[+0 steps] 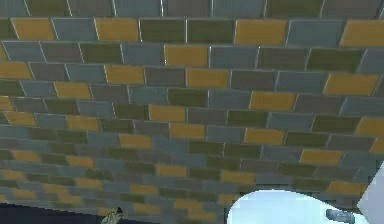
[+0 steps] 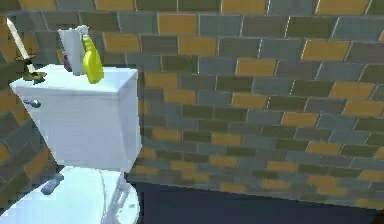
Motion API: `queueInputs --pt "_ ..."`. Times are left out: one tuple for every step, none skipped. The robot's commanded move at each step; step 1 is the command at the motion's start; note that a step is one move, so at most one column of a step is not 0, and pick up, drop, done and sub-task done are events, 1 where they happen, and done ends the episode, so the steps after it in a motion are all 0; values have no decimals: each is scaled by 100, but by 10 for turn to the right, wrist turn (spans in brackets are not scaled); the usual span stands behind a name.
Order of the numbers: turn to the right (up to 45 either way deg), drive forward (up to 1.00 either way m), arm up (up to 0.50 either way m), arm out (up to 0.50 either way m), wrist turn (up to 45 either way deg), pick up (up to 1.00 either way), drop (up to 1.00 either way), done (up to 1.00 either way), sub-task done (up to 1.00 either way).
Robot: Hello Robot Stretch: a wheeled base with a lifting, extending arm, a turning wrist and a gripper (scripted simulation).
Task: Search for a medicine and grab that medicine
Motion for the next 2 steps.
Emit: queueInputs --pt "450 0 0 0 0 0 0 0 0" --pt "270 0 0 0 0 0 0 0 0"
